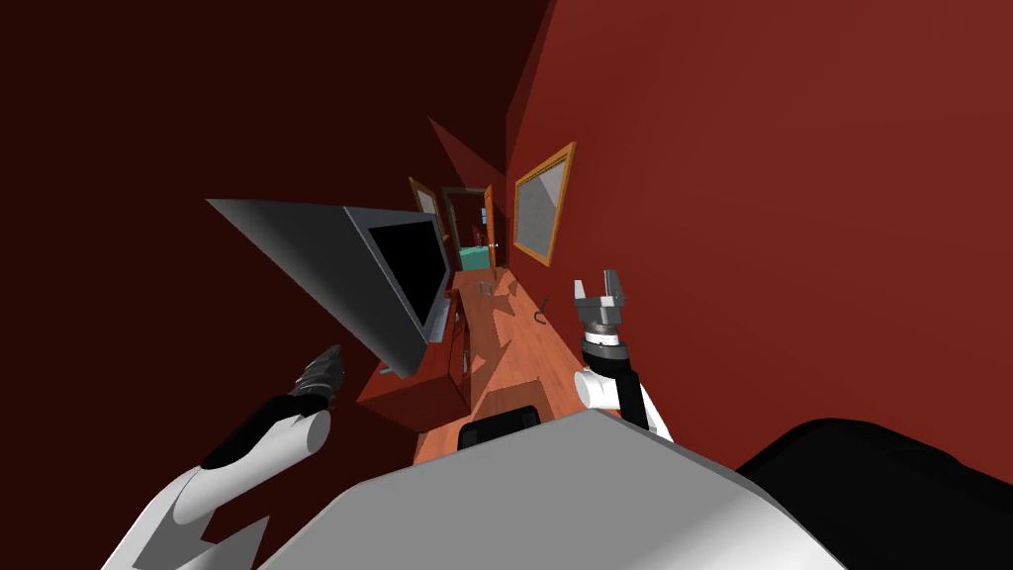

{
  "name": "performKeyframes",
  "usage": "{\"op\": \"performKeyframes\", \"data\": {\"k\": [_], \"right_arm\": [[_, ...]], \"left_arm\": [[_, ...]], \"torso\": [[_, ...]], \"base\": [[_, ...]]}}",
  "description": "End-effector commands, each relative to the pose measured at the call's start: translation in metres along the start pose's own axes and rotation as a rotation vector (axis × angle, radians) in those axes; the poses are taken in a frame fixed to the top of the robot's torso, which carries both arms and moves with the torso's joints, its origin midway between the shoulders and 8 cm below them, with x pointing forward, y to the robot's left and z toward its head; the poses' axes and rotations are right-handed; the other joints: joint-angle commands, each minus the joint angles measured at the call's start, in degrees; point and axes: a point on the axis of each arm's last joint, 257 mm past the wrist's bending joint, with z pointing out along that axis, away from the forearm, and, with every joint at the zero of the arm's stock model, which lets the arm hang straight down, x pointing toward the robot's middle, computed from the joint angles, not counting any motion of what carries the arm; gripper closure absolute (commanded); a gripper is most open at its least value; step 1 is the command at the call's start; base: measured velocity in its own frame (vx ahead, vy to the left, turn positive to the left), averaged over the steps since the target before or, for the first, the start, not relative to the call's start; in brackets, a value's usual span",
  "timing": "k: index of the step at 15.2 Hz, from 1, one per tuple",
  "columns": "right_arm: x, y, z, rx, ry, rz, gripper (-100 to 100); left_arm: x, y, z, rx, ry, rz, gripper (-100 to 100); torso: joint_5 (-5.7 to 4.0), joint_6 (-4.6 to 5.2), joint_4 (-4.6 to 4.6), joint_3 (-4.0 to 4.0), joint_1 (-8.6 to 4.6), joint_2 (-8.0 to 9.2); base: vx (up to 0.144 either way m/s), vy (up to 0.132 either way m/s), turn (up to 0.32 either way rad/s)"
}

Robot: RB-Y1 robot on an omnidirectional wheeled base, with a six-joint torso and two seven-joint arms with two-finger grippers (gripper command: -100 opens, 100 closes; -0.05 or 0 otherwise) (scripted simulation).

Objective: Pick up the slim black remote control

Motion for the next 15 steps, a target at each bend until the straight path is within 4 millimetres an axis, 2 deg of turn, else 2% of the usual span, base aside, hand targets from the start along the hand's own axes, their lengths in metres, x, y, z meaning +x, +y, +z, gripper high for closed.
{"op": "performKeyframes", "data": {"k": [1,2,3,5,6,9,10,12,13,15], "right_arm": [[0.000,0.000,0.000,0.000,0.000,0.000,0],[0.000,0.000,0.000,0.000,0.000,0.000,0],[0.000,0.000,0.000,0.000,0.000,0.000,0],[0.000,0.000,0.000,0.000,0.000,0.000,0],[0.000,0.000,0.000,0.000,0.000,0.000,0],[0.000,0.000,0.000,0.000,0.000,0.000,0],[0.000,0.000,0.000,0.000,0.000,0.000,0],[0.000,0.000,0.000,0.000,0.000,0.000,0],[0.000,0.000,0.000,0.000,0.000,0.000,0],[0.000,0.000,0.000,0.000,0.000,0.000,0]], "left_arm": [[-0.005,0.009,0.000,-0.042,-0.004,-0.002,-100],[-0.004,0.012,-0.001,-0.054,-0.003,-0.002,-100],[-0.018,0.029,0.002,-0.102,-0.022,-0.011,-100],[-0.016,0.038,0.001,-0.137,-0.018,-0.011,-100],[-0.029,0.056,0.002,-0.185,-0.035,-0.023,-100],[-0.027,0.065,0.000,-0.221,-0.030,-0.024,-100],[-0.038,0.086,-0.002,-0.278,-0.042,-0.039,-100],[-0.037,0.092,-0.004,-0.305,-0.038,-0.040,-100],[-0.046,0.112,-0.007,-0.358,-0.048,-0.057,-100],[-0.045,0.120,-0.010,-0.388,-0.043,-0.059,-100]], "torso": [[0.00,0.00,0.00,0.00,0.00,0.00],[0.00,-0.03,0.00,0.01,0.01,0.01],[0.00,-0.05,0.01,0.02,0.02,0.04],[0.00,0.01,0.00,0.00,0.00,0.00],[0.00,-0.02,0.00,0.00,0.01,0.00],[0.00,-0.04,-0.01,-0.01,0.02,-0.02],[0.00,-0.06,0.00,0.01,0.02,0.02],[0.00,0.00,0.00,-0.01,0.01,-0.01],[0.00,-0.03,0.00,0.00,0.02,-0.01],[0.01,-0.01,-0.01,-0.03,0.04,-0.04]], "base": [[0.024,-0.003,-0.107],[0.014,-0.001,0.005],[0.024,-0.009,-0.198],[0.032,-0.003,-0.207],[0.035,-0.006,-0.272],[0.028,0.001,-0.110],[0.027,-0.005,-0.217],[0.032,0.000,-0.190],[0.042,0.001,-0.264],[0.037,0.012,-0.173]]}}
